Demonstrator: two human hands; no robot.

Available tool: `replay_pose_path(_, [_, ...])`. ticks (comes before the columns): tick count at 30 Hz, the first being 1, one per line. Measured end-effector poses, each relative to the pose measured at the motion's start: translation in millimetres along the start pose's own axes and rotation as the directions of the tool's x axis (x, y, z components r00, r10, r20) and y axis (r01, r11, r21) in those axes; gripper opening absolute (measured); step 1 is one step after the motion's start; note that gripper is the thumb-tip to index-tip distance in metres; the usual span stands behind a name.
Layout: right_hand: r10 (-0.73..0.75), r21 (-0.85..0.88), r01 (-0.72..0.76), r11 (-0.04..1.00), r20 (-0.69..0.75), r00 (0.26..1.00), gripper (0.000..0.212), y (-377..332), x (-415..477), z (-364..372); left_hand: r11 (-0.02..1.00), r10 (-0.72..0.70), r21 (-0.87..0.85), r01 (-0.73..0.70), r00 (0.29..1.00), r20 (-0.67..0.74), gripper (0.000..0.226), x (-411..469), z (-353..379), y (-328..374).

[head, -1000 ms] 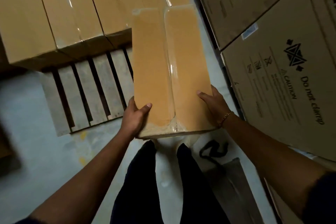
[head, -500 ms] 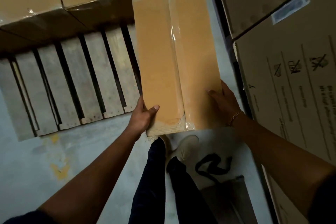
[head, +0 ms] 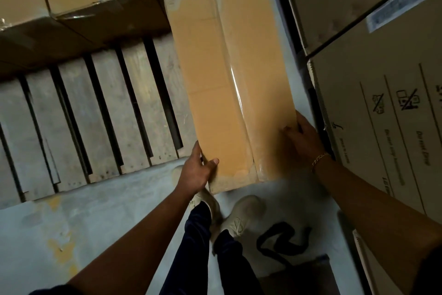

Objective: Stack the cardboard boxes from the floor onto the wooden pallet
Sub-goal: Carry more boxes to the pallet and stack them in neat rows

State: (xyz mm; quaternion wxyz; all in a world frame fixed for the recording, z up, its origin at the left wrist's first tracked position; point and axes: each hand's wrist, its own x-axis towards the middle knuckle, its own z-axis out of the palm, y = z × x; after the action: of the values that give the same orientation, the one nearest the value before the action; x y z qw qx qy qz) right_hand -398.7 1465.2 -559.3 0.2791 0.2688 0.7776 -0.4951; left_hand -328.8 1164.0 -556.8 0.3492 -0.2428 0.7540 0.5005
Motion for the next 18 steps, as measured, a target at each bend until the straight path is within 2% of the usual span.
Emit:
replay_pose_path(4, [0.012,-0.022,-0.011,1.0,0.046,0.999,0.074,9.6,2.8,-1.5,0.999,-0.052,-0.001,0.052,0.999,-0.004,0.081,6.7,1.2,2.6])
replay_pose_path(10, [0.096,-0.162,-0.073,0.984,0.139,0.986,0.103,20.1,-10.9,-14.7,0.995,-0.069,0.073,0.071,0.997,-0.03,0.146,-11.8,11.5,2.1])
replay_pose_path(12, [0.114,-0.232,-0.068,0.97,0.191,0.975,0.115,27.4,-17.8,-21.7,0.994,-0.084,0.063,0.085,0.996,-0.004,0.153,-21.4,20.0,-6.0])
replay_pose_path(18, [0.106,-0.406,0.038,0.913,0.326,0.939,0.136,40.1,-32.7,-31.2,0.992,-0.105,0.065,0.105,0.994,-0.003,0.158,-34.4,31.7,-15.5])
